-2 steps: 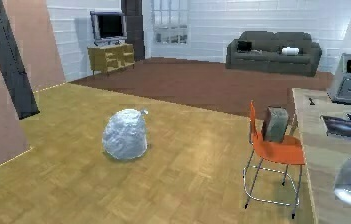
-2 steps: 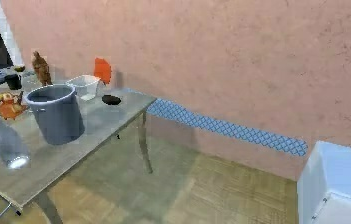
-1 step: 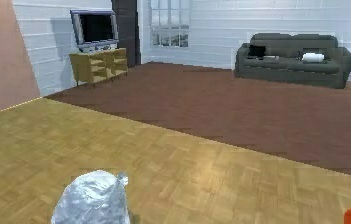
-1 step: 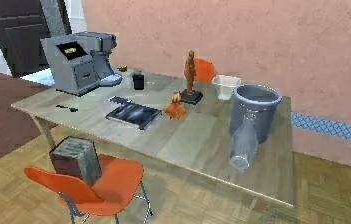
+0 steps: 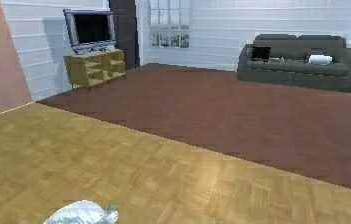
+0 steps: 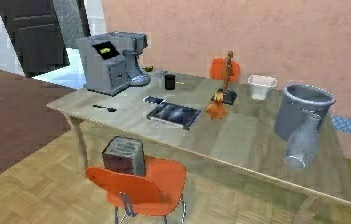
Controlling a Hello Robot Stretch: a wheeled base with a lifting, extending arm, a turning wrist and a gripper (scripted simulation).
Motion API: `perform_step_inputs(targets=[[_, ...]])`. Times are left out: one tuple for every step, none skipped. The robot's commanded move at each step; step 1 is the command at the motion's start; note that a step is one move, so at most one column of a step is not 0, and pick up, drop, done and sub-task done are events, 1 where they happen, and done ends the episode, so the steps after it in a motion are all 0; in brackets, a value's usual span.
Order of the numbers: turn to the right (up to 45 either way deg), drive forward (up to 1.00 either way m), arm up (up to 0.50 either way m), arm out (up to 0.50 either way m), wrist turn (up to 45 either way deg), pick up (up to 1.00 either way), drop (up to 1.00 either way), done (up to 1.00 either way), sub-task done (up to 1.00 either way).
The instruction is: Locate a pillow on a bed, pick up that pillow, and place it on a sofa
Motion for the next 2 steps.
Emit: perform_step_inputs(targets=[[24.0, 0.00, 0.00, 0.00, 0.0, 0.00, 0.00, 0.00, 0.00], [0.0, 0.80, 0.00, 0.00, 0.0, 0.00, 0.00, 0.00, 0.00]])
